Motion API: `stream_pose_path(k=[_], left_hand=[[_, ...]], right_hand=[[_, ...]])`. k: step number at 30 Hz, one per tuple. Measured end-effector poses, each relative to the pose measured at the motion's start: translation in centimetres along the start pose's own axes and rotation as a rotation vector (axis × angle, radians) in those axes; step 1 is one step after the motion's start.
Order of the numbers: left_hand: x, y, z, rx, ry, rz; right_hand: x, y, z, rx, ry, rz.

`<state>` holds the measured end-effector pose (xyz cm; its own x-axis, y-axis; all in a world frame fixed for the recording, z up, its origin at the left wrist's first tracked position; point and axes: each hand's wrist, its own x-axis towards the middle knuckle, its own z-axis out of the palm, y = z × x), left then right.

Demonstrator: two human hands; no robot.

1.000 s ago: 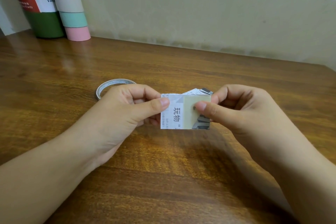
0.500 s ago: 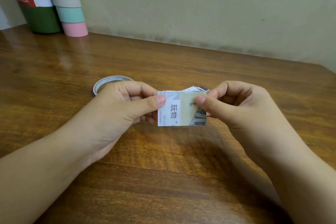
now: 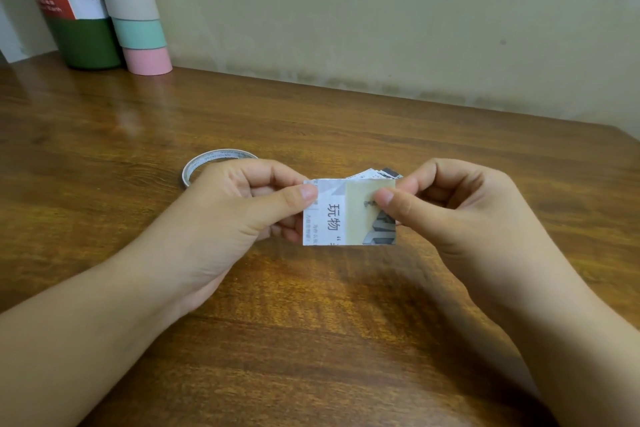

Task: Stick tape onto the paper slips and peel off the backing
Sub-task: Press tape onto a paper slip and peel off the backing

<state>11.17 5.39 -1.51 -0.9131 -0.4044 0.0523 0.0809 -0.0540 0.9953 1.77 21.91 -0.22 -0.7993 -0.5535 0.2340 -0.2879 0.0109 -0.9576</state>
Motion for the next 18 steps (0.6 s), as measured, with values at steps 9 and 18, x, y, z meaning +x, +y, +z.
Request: stream_pose_path(k=[9, 18], left_hand=[[0.00, -0.07, 0.09, -0.021, 0.007, 0.002], [0.08, -0.17, 0.15, -0.022, 0.019, 0.010]], right_hand=[[0.01, -0.02, 0.25, 0.019, 0.033, 0.005], [-0.05, -0.09, 0.38, 0.027, 0.045, 0.006]])
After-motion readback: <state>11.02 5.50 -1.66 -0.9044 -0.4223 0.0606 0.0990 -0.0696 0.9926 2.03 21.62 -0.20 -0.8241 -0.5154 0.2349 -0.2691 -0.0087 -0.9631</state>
